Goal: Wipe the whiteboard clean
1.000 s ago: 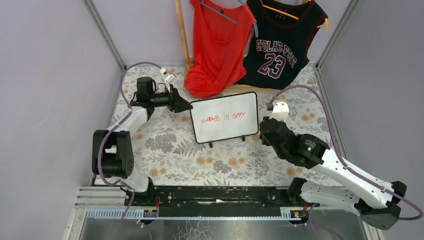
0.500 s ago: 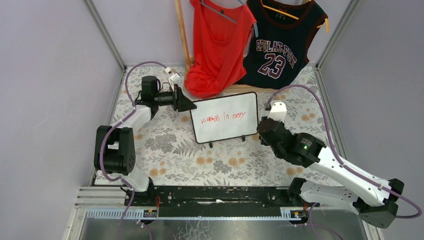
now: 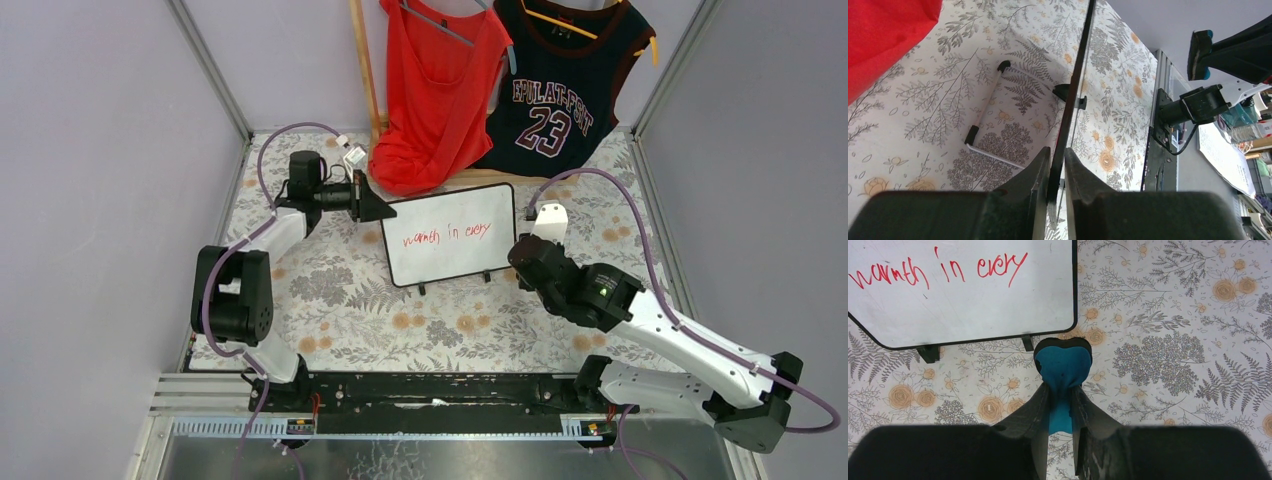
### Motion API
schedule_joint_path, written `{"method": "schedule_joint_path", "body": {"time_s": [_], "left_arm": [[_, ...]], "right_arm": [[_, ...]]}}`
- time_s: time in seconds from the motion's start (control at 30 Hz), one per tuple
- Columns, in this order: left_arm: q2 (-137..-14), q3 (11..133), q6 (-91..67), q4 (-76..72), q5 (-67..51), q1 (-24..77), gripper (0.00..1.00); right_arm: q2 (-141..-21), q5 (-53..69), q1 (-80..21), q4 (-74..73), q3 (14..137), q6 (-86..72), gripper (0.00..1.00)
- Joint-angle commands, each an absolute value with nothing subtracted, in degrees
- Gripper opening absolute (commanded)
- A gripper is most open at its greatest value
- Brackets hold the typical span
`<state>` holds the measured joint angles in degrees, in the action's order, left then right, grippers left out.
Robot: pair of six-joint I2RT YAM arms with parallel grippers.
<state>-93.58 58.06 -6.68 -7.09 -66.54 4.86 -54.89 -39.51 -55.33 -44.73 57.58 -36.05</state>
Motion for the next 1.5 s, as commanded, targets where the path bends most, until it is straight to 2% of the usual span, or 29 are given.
{"method": "schedule_joint_path", "body": {"time_s": [0.0,0.2,0.53,0.87,1.17,1.47], "left_arm": [[-94.6,60.6,-5.7,-7.8,-67.3,5.3,0.1],[-94.9,60.6,-4.6,-7.0,-66.7,5.3,0.0],[-95.7,61.2,2.8,0.7,-65.9,5.3,0.0],[-96.4,61.2,6.7,3.3,-65.0,5.3,0.0],[-97.4,62.1,7.9,4.8,-64.8,5.3,0.0],[-97.7,63.1,8.7,6.6,-64.4,5.3,0.0]], "right_arm": [[-55.2,-41.1,-55.2,-43.2,58.8,-36.6,0.0],[-55.7,-41.6,-55.1,-41.8,57.7,-35.7,0.0],[-58.3,-41.2,-53.4,-35.3,55.2,-31.0,0.0],[-54.6,-36.2,-43.6,-12.0,43.9,-21.1,0.0],[-65.6,-27.6,-39.2,3.1,43.3,-16.9,0.0],[-75.0,-23.3,-35.7,6.0,49.7,-15.4,0.0]]}}
